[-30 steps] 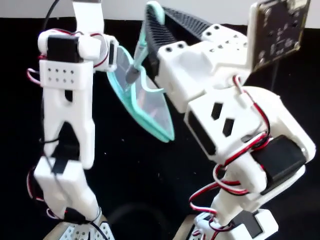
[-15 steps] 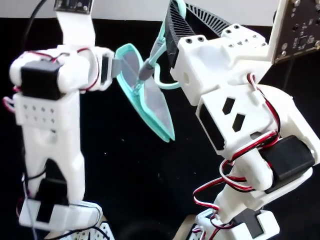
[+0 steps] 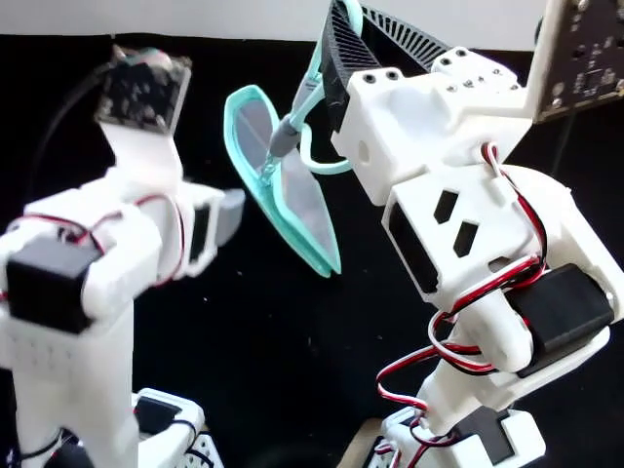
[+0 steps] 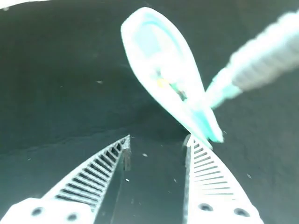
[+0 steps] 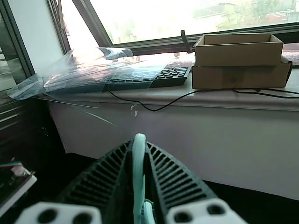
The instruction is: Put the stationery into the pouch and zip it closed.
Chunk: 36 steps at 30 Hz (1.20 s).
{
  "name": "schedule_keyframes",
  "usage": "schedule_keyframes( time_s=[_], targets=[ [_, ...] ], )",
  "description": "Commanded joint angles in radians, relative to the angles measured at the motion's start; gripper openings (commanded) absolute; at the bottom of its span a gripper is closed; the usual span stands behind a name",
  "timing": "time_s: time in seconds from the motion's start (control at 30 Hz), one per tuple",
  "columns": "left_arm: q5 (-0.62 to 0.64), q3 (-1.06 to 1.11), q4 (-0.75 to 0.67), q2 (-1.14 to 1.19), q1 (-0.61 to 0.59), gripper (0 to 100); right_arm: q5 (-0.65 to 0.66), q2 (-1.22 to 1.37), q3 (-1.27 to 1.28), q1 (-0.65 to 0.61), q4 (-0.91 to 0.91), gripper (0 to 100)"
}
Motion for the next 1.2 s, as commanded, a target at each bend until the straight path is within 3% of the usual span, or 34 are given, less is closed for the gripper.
schedule_keyframes(
  time_s=[0.0, 0.27, 0.6, 0.8, 0.97, 1.17],
  targets=[
    [-0.003, 0.031, -0.018, -0.042, 0.064, 21, -0.043, -0.005, -0.025, 0.013, -0.005, 0.6],
    [0.008, 0.174, -0.130, -0.044, 0.157, 21, -0.044, -0.005, -0.025, 0.013, -0.007, 0.6],
    [0.193, 0.306, -0.321, -0.042, 0.150, 21, -0.044, -0.005, -0.025, 0.013, -0.007, 0.6],
    [0.192, 0.415, -0.428, -0.042, 0.150, 20, -0.044, -0.005, -0.025, 0.013, -0.005, 0.6],
    [0.189, 0.510, -0.511, -0.042, 0.071, 20, -0.041, -0.005, -0.025, 0.016, -0.004, 0.6],
    [0.074, 0.515, -0.525, -0.050, 0.045, 6, -0.040, -0.005, -0.025, 0.016, 0.002, 0.6]
  ],
)
